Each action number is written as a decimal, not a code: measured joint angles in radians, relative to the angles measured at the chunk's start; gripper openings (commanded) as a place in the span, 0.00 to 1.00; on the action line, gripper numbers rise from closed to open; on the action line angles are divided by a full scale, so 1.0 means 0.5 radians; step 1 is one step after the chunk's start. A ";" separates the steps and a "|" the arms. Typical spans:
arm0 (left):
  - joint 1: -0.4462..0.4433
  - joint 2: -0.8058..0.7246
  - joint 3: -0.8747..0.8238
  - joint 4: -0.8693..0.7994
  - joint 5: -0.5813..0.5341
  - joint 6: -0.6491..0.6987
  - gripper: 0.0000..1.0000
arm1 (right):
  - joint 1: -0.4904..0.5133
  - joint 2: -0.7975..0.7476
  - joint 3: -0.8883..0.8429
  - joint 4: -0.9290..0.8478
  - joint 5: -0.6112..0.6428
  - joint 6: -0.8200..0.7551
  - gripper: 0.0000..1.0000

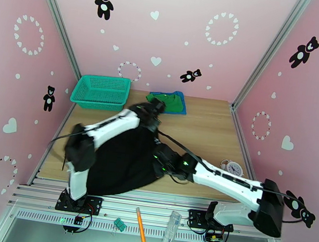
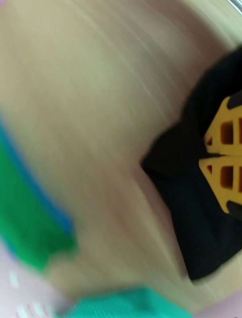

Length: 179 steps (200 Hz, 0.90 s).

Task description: Fold and stack the mixed laundry pile

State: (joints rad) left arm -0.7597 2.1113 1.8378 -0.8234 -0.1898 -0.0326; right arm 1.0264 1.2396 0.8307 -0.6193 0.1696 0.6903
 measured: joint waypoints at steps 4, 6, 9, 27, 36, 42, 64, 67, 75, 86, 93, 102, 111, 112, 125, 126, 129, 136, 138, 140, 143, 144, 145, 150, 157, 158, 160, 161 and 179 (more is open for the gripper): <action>-0.023 0.082 0.072 0.000 0.005 -0.014 0.00 | -0.026 -0.043 -0.060 -0.003 0.020 0.019 0.00; -0.034 0.117 0.111 -0.008 0.008 -0.017 0.00 | -0.042 -0.063 -0.088 -0.003 0.029 0.026 0.00; -0.047 0.169 0.165 -0.011 0.008 -0.029 0.00 | -0.063 -0.095 -0.130 -0.002 0.042 0.031 0.00; -0.109 0.461 0.542 -0.075 0.029 -0.080 0.00 | -0.210 -0.292 -0.347 -0.002 0.095 0.078 0.00; -0.124 0.588 0.729 -0.101 0.043 -0.104 0.00 | -0.287 -0.391 -0.436 -0.002 0.106 0.088 0.00; -0.129 0.670 0.866 -0.136 0.056 -0.118 0.00 | -0.351 -0.460 -0.493 0.002 0.108 0.093 0.00; -0.134 0.959 1.393 -0.271 0.087 -0.147 0.00 | -0.597 -0.666 -0.650 0.074 0.099 0.094 0.00; -0.135 1.003 1.479 -0.290 0.092 -0.150 0.00 | -0.638 -0.692 -0.671 0.094 0.096 0.093 0.00; -0.137 1.081 1.624 -0.314 0.099 -0.149 0.00 | -0.721 -0.738 -0.709 0.136 0.082 0.089 0.00; -0.137 1.145 1.739 -0.321 0.105 -0.149 0.00 | -0.832 -0.769 -0.750 0.192 0.044 0.079 0.00; -0.137 1.160 1.755 -0.312 0.105 -0.149 0.01 | -0.891 -0.771 -0.768 0.229 0.023 0.071 0.00; -0.132 1.167 1.755 -0.301 0.105 -0.156 0.19 | -0.961 -0.758 -0.782 0.269 -0.020 0.063 0.00; -0.122 1.171 1.751 -0.281 0.105 -0.167 0.49 | -1.022 -0.732 -0.789 0.308 -0.056 0.052 0.00; -0.121 1.171 1.751 -0.277 0.105 -0.172 0.53 | -1.033 -0.726 -0.790 0.314 -0.058 0.050 0.00; -0.092 1.171 1.749 -0.235 0.111 -0.216 0.82 | -1.132 -0.659 -0.790 0.370 -0.121 0.031 0.00; -0.089 1.171 1.749 -0.232 0.111 -0.220 0.83 | -1.143 -0.649 -0.790 0.377 -0.126 0.026 0.00; -0.078 1.171 1.748 -0.216 0.113 -0.230 0.85 | -1.164 -0.633 -0.790 0.389 -0.139 0.024 0.00; -0.050 1.171 1.748 -0.184 0.121 -0.251 0.91 | -1.225 -0.578 -0.790 0.426 -0.171 0.012 0.00; -0.041 1.170 1.747 -0.175 0.123 -0.261 0.92 | -1.236 -0.565 -0.790 0.435 -0.175 0.009 0.00; -0.033 1.170 1.747 -0.166 0.127 -0.259 0.94 | -1.254 -0.547 -0.790 0.445 -0.180 0.004 0.00; -0.021 1.170 1.747 -0.160 0.129 -0.269 0.96 | -1.274 -0.525 -0.787 0.458 -0.185 -0.002 0.00; -0.018 1.170 1.747 -0.158 0.130 -0.269 0.96 | -1.284 -0.510 -0.786 0.465 -0.188 -0.005 0.00; -0.011 1.169 1.747 -0.156 0.133 -0.270 0.97 | -1.289 -0.503 -0.786 0.468 -0.191 -0.008 0.00; 0.010 1.166 1.744 -0.152 0.142 -0.281 0.98 | -1.321 -0.461 -0.778 0.489 -0.200 -0.021 0.00; 0.037 1.153 1.728 -0.150 0.144 -0.281 0.98 | -1.368 -0.392 -0.758 0.521 -0.212 -0.037 0.00; 0.040 1.151 1.726 -0.150 0.144 -0.282 0.98 | -1.373 -0.386 -0.756 0.525 -0.214 -0.038 0.00; 0.047 1.147 1.717 -0.150 0.145 -0.283 0.98 | -1.385 -0.371 -0.749 0.533 -0.217 -0.043 0.00; 0.049 1.145 1.716 -0.150 0.146 -0.283 0.98 | -1.389 -0.365 -0.746 0.536 -0.217 -0.043 0.00; 0.080 1.028 1.560 -0.160 0.117 -0.273 0.98 | -1.470 -0.257 -0.661 0.574 -0.228 -0.079 0.00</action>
State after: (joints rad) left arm -0.7197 2.6251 2.6179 -0.9035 -0.1314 -0.1692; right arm 0.2913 1.1110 0.4999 -0.3325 0.0555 0.6506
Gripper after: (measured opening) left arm 0.981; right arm 0.049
